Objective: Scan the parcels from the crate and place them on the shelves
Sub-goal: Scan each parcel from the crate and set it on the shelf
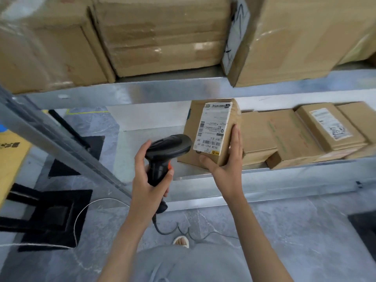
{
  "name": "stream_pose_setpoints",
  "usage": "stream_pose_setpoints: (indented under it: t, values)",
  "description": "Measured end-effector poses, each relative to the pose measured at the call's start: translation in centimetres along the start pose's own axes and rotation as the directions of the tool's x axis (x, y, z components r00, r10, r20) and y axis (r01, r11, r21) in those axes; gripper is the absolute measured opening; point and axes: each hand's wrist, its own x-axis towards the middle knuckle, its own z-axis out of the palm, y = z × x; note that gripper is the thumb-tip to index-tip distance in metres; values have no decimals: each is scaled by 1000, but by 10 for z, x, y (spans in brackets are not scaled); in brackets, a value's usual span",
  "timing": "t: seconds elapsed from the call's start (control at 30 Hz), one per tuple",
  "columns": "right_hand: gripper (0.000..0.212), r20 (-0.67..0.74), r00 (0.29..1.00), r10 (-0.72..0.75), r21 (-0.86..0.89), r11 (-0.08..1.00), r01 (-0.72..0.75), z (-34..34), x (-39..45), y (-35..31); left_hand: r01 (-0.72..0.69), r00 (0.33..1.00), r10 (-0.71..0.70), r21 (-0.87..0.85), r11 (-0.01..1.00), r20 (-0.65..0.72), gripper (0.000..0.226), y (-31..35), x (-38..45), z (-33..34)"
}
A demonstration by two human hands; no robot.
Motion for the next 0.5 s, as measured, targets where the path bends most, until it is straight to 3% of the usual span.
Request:
stream_pose_setpoints:
  t: [0.27, 0.5]
  values:
    - [111, -176, 978, 115, 189, 979, -81, -111, -17, 4, -104, 969, 108, -29, 994, 223, 86, 27, 14, 100]
    - [110, -390, 888, 246, 273, 951, -143, -238, -52, 32, -140, 893, 163, -85, 986, 419, 84, 52, -5, 226]
